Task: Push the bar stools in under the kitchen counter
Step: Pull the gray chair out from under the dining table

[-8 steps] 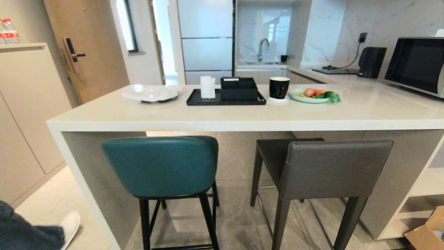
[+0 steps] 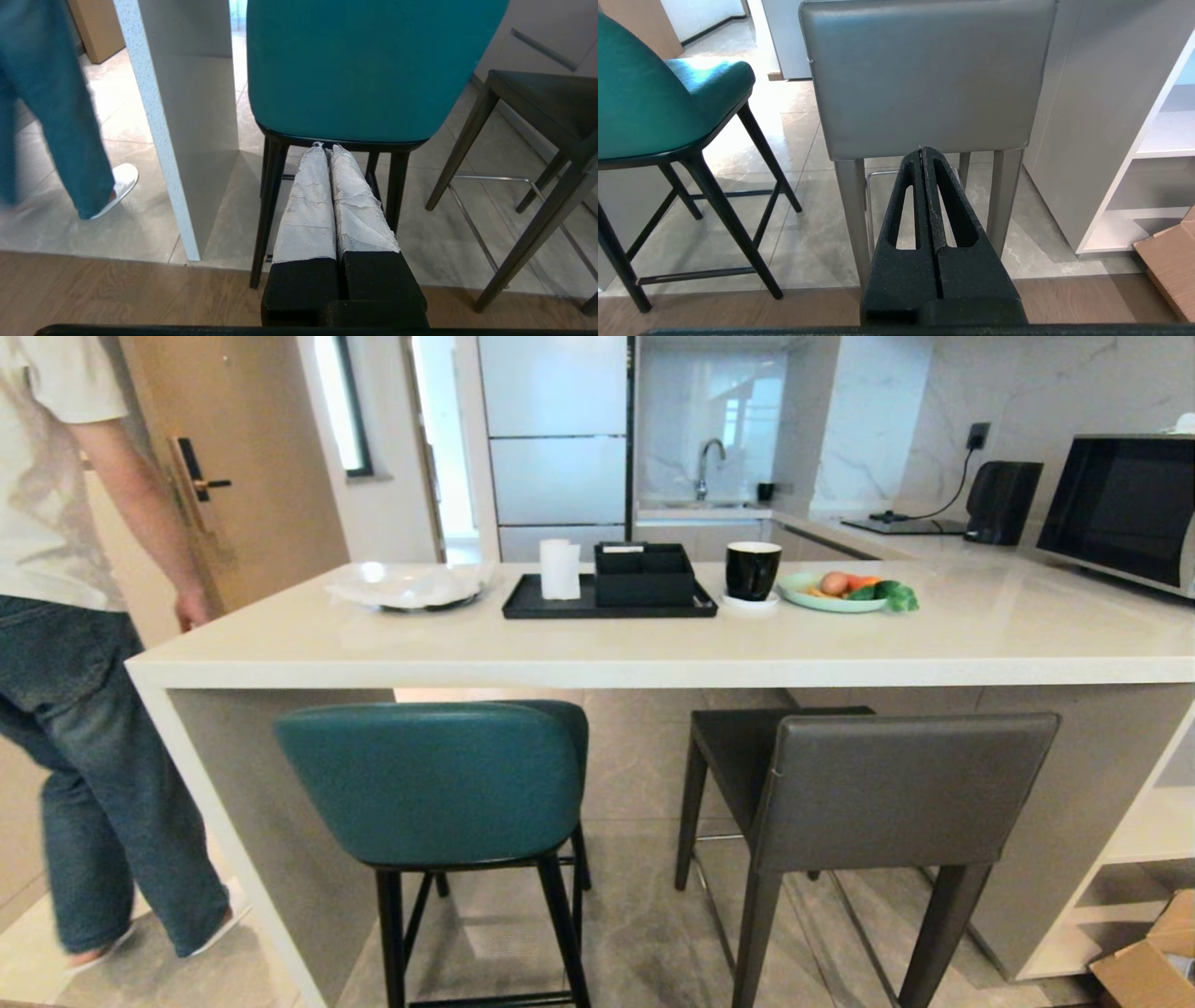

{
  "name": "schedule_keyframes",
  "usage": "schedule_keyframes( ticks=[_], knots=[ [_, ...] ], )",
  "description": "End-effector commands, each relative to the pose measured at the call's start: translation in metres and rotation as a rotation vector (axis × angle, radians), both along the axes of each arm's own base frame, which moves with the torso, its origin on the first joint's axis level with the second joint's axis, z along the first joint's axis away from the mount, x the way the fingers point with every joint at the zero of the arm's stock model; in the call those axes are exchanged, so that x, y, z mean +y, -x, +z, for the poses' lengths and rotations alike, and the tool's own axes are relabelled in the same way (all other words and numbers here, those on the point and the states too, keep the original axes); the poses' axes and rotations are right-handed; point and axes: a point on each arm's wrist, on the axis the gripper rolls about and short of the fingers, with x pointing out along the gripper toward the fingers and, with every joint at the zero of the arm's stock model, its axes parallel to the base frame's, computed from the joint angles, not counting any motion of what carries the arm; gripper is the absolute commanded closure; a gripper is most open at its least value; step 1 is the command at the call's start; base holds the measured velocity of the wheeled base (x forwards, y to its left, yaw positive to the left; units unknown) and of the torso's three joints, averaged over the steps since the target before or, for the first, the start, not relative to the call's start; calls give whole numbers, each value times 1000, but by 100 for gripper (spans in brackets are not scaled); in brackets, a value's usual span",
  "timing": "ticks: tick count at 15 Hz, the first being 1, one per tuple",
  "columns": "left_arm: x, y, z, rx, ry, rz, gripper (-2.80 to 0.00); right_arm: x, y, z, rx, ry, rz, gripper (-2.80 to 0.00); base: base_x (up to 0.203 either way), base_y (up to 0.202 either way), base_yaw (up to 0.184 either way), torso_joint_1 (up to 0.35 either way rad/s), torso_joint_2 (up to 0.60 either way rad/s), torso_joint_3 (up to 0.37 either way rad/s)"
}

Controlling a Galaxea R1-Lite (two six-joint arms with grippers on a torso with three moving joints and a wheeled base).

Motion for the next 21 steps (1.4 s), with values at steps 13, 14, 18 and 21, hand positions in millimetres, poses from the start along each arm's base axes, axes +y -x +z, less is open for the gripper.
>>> schedule_keyframes(
  ticks=[13, 14, 18, 21],
  knots=[
    [0, 0, 0, 2, 1, 1, 0, 0, 0, 0, 1, -2, 0, 0, 1, -151, 1, 3, 1, 1],
    [0, 0, 0, 1, 0, 1, 0, 0, 0, 0, 1, -2, 0, 0, 0, -191, 4, 2, 2, 7],
    [0, 0, 0, 1, 1, 1, 0, 0, 0, 0, 1, -2, 0, 0, 0, -192, 4, 2, 1, 5],
    [0, 0, 0, 1, 1, 1, 0, 0, 0, 0, 1, -2, 0, 0, 0, -196, 1, 3, 3, 1]
  ],
)
